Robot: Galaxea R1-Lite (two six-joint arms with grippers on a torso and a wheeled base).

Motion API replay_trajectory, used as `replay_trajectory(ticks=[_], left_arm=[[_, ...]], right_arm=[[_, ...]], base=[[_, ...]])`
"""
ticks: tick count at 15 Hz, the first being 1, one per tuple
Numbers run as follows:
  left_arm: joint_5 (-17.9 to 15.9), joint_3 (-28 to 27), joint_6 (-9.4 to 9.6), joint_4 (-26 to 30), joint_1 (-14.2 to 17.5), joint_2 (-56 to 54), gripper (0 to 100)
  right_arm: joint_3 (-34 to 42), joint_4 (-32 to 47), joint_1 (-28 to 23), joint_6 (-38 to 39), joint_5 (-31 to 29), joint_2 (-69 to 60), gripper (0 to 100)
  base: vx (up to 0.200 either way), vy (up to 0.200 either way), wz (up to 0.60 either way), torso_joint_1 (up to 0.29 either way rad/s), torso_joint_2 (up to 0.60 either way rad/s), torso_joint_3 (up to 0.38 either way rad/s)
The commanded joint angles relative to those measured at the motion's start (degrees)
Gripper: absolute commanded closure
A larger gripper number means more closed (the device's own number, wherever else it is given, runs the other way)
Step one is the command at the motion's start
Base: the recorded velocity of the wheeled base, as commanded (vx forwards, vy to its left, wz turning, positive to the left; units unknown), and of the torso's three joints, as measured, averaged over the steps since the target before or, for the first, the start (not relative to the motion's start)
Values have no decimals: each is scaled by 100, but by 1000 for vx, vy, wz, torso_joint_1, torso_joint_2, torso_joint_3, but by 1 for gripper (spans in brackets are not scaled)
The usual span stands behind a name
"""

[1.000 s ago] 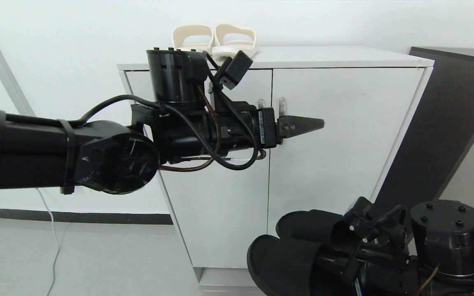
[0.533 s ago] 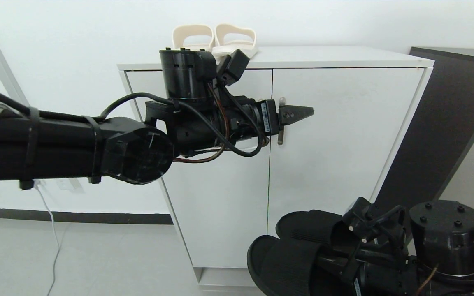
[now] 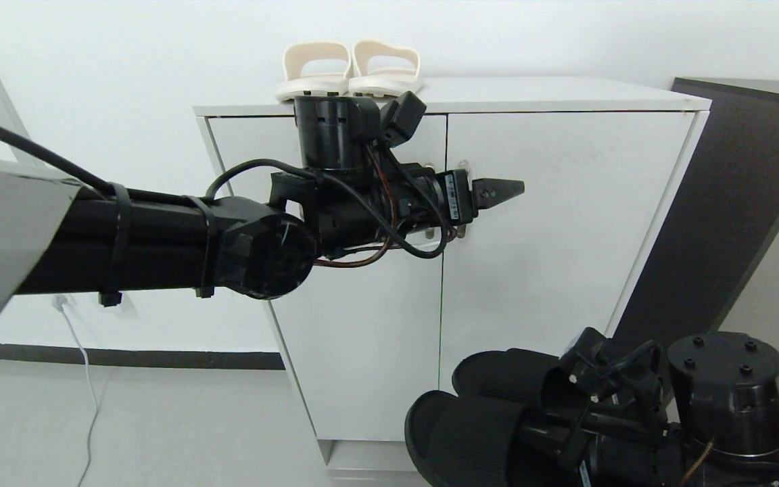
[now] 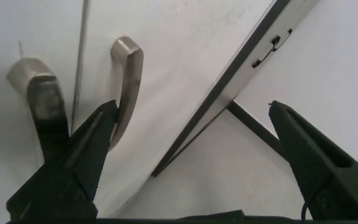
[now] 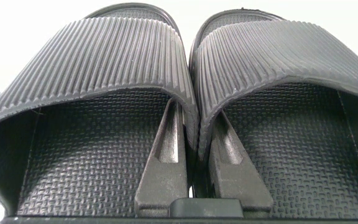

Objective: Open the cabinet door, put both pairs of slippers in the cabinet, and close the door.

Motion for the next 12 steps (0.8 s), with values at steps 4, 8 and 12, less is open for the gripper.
replay_trajectory(ticks=[4, 8, 12], left_arm=[[-19, -129, -28, 172, 1, 20, 100], [-1, 179, -45, 172, 1, -253, 100], [-27, 1084, -63, 146, -245, -1035, 100]], right_arm=[[-1, -2, 52, 7, 6, 42, 100], [166, -2, 228, 51, 234, -54, 100], [430, -11, 342, -2, 850, -309, 100]], base=[[0, 0, 0, 0, 0, 0], [0, 0, 0, 0, 0, 0], [0, 0, 0, 0, 0, 0]])
